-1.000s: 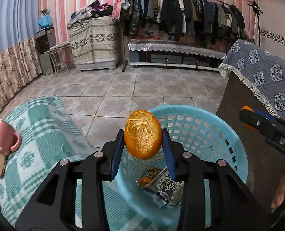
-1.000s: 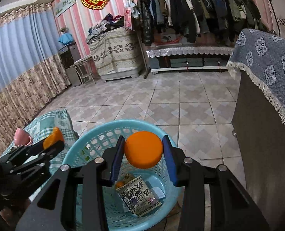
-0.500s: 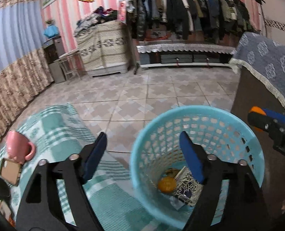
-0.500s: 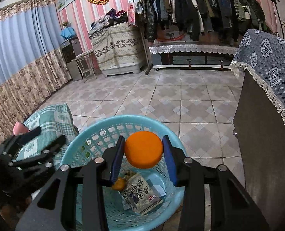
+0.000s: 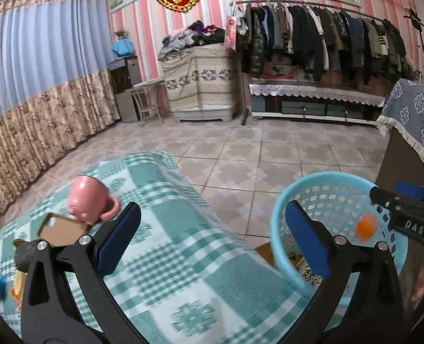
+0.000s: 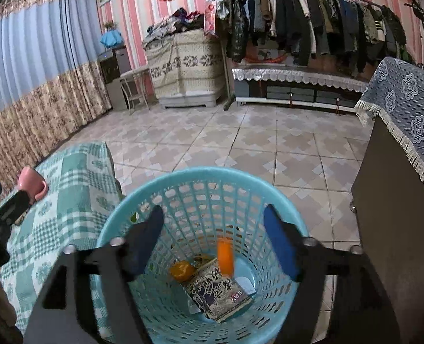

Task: Collect trash
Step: 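Open the left gripper to drop the peel while the right opens to drop the lid, then move both grippers back over the bedspread toward the cloth and blue bag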

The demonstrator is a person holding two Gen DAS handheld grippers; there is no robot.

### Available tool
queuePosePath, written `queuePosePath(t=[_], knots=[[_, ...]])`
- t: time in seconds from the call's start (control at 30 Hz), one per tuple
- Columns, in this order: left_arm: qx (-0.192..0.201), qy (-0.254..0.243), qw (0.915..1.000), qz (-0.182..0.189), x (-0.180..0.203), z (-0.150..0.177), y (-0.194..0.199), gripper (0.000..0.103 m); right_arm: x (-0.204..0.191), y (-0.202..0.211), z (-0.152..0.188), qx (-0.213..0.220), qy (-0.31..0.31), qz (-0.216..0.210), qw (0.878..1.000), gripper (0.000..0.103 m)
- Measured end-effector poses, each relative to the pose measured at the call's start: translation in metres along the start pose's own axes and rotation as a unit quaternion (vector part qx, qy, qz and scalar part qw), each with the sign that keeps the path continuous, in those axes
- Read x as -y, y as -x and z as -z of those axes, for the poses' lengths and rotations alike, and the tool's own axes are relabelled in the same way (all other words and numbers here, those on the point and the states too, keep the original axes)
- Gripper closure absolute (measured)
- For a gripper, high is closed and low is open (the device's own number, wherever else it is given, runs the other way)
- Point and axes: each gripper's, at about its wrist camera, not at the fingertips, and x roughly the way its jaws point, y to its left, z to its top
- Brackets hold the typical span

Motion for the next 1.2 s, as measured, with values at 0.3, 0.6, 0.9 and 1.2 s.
queuePosePath(t=[0.3,0.6,0.9,1.2], knots=[[0.014,0.042,0.9986,-0.028,-0.053,0.005,0.038,0.005,-0.012,0.012,-0.006,0.013,0.014,0.002,1.000,0.018],[0.022,0.085,0.9927,-0.083,-0.125,0.026,0.082,0.005,-0.070,0.039,-0.003,0.045,0.076,-0.031,0.996,0.016],[-0.004,0.119,0.9792,-0.165,-0.204,0.085,0.134,0.005,-0.148,0.054,0.024,0.038,0.136,-0.103,0.985,0.016],[-0.057,0.182,0.9584,-0.213,-0.285,0.162,0.163,0.005,-0.215,0.061,0.057,0.015,0.175,-0.160,0.971,0.016]])
